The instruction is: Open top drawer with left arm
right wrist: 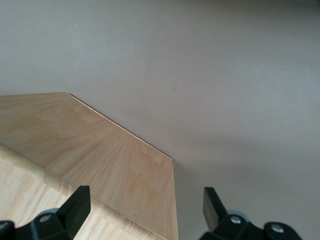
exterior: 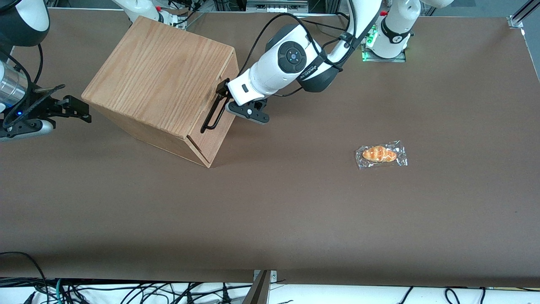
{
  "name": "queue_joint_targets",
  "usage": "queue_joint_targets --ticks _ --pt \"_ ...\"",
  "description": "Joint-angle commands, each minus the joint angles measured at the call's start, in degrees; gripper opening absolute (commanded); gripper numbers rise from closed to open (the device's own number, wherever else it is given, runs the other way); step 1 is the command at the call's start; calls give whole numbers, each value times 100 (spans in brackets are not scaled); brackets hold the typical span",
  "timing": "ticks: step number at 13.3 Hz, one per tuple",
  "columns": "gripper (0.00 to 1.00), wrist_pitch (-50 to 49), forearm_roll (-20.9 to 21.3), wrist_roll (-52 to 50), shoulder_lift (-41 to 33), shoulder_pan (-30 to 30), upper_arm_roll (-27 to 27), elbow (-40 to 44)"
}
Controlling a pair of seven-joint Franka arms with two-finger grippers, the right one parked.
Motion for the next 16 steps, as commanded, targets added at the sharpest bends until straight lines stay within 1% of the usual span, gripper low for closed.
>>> queue_joint_targets --ticks 1,6,7,9,11,13,16 --pt "100 -18 -8 -72 326 -137 73 430" --pt "100 -27 27 -19 467 -163 117 440" --pt "100 -27 140 -19 494 -146 126 440" --pt "100 -36 535 -19 503 -85 126 431" --pt "100 -80 703 -10 503 82 126 431" --pt "100 -97 791 68 503 205 126 431" --pt "100 -220 792 349 485 469 126 440"
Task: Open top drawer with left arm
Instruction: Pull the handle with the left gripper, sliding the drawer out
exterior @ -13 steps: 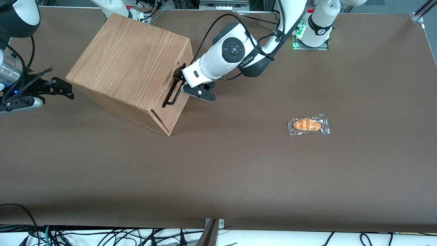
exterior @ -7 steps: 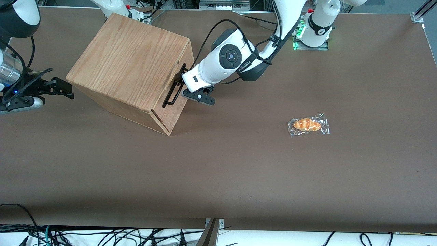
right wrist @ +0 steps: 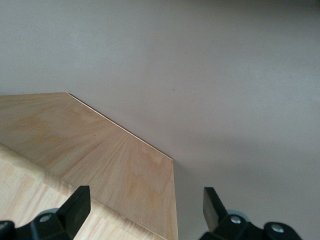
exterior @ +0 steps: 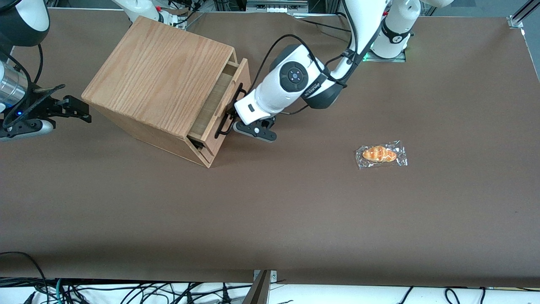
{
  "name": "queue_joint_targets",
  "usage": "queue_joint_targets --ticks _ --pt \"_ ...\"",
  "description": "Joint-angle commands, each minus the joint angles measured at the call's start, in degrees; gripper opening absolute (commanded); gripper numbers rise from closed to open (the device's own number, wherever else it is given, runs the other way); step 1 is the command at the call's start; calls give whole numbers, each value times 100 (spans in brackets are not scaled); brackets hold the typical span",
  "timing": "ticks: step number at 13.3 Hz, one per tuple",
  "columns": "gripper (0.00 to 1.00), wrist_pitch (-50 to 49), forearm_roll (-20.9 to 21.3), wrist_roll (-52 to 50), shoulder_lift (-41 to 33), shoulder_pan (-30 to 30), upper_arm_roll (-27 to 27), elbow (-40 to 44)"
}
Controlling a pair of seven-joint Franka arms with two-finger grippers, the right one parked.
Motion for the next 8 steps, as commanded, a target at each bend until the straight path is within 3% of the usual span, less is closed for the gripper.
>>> queue_joint_targets --ticks 1,8 --pt "100 -217 155 311 91 237 6 191" --pt "100 -736 137 953 83 861 6 191"
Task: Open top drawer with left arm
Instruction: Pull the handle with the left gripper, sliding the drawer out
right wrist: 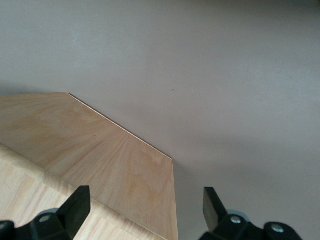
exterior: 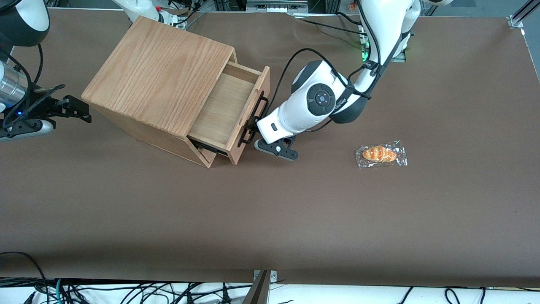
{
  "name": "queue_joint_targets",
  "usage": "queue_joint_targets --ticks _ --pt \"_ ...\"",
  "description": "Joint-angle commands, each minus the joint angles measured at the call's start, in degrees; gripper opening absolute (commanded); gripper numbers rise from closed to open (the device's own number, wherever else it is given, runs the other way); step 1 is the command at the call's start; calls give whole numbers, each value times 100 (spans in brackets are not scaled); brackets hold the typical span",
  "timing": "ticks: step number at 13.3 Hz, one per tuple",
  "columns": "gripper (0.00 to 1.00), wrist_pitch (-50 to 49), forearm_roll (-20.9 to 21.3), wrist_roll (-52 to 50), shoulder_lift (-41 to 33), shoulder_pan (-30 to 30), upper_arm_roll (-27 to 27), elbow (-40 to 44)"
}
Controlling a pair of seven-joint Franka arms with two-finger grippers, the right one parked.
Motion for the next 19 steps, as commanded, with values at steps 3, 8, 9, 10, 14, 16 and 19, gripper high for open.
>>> queue_joint_targets --ticks 3,8,9,10,14,16,19 --pt "100 -279 146 358 83 360 3 139" --pt "100 -482 120 420 74 535 -6 139" --pt "100 -551 120 412 48 536 -6 139" --pt "100 -761 85 394 13 536 -24 148" --pt "100 -1255 -91 -1 -23 475 -76 535" --pt "100 -1281 -100 -89 -31 466 -111 631" --pt "100 -1719 -100 -63 -23 737 -94 894"
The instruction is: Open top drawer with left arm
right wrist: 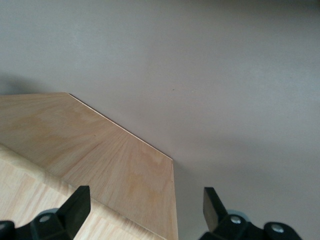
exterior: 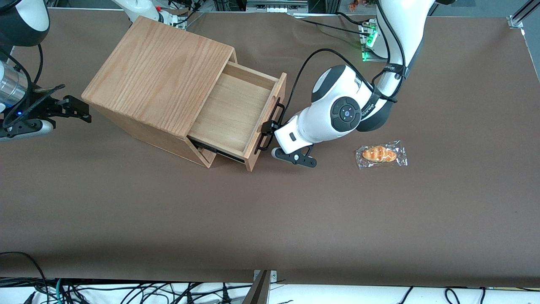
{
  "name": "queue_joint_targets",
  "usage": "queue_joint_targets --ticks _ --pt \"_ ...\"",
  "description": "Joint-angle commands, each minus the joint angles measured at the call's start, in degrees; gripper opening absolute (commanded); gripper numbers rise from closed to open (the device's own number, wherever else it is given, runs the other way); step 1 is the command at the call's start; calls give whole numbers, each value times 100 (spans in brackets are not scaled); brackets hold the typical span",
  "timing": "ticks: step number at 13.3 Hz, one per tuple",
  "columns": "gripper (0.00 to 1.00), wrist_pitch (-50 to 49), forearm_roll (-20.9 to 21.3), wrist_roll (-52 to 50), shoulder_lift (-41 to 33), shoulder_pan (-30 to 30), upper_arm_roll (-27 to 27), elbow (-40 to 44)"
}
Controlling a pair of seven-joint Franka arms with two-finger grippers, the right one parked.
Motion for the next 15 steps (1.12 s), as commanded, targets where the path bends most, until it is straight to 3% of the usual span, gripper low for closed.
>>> queue_joint_targets --ticks 1,6,8,11,15 --pt "100 -542 -86 -17 -16 402 -46 324" --pt "100 -1052 -16 26 -139 1334 6 324" --pt "100 -1219 246 280 -130 1633 15 307" --pt "100 -1544 958 334 -139 2002 7 307" --pt "100 -1598 995 588 -323 2416 15 210"
